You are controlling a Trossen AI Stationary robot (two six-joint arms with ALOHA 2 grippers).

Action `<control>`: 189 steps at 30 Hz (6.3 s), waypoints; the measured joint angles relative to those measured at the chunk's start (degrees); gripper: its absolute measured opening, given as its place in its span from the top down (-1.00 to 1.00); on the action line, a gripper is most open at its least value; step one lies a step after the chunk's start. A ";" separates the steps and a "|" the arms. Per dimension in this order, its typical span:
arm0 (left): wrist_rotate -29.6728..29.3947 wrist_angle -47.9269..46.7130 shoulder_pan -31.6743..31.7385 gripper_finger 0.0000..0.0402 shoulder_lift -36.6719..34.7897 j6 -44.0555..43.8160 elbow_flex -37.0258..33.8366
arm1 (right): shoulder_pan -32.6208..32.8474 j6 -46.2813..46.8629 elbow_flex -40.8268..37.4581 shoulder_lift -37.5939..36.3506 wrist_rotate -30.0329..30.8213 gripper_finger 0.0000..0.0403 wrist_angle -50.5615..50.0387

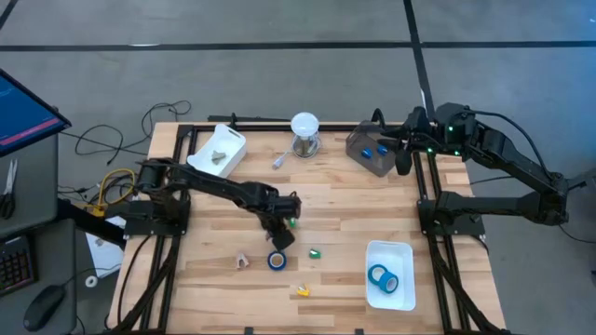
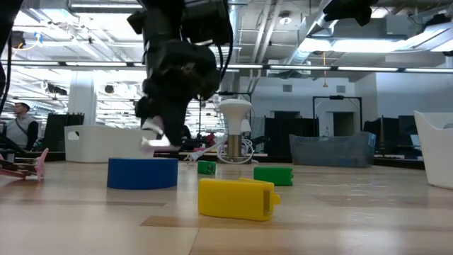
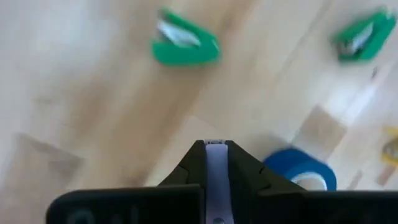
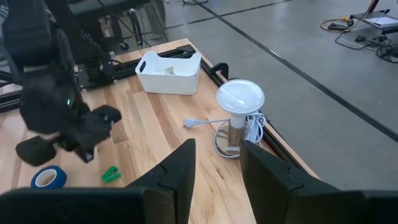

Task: Pick and place Stapler, Stapler remover, tape
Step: Put the purple staple remover into the top white bin, then put the pink staple remover into the top white bin

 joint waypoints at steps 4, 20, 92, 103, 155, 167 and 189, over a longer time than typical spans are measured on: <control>-4.57 -0.33 1.85 0.92 -4.86 0.45 0.01 | 0.00 0.02 0.00 0.00 0.00 0.41 0.12; -23.57 -9.84 16.45 0.92 -23.36 8.57 0.07 | 0.04 1.25 0.00 0.01 0.00 0.41 0.14; -12.71 5.37 54.62 0.48 -28.13 21.79 -26.40 | 0.04 1.68 0.02 0.00 1.70 0.41 1.46; -10.76 5.81 54.18 0.58 -31.02 22.02 -26.40 | 0.04 1.68 0.01 0.01 1.70 0.41 1.46; -10.28 -29.03 2.41 0.99 -28.65 8.99 -4.98 | 0.01 1.60 0.00 0.01 1.70 0.41 1.42; -4.82 -28.65 -5.69 0.99 -26.14 -8.16 -4.98 | 0.00 1.25 0.02 0.01 1.70 0.41 1.39; 0.69 -23.81 -12.32 0.99 -24.05 -20.48 -4.66 | -0.61 -0.48 0.02 -0.01 1.70 0.41 -3.19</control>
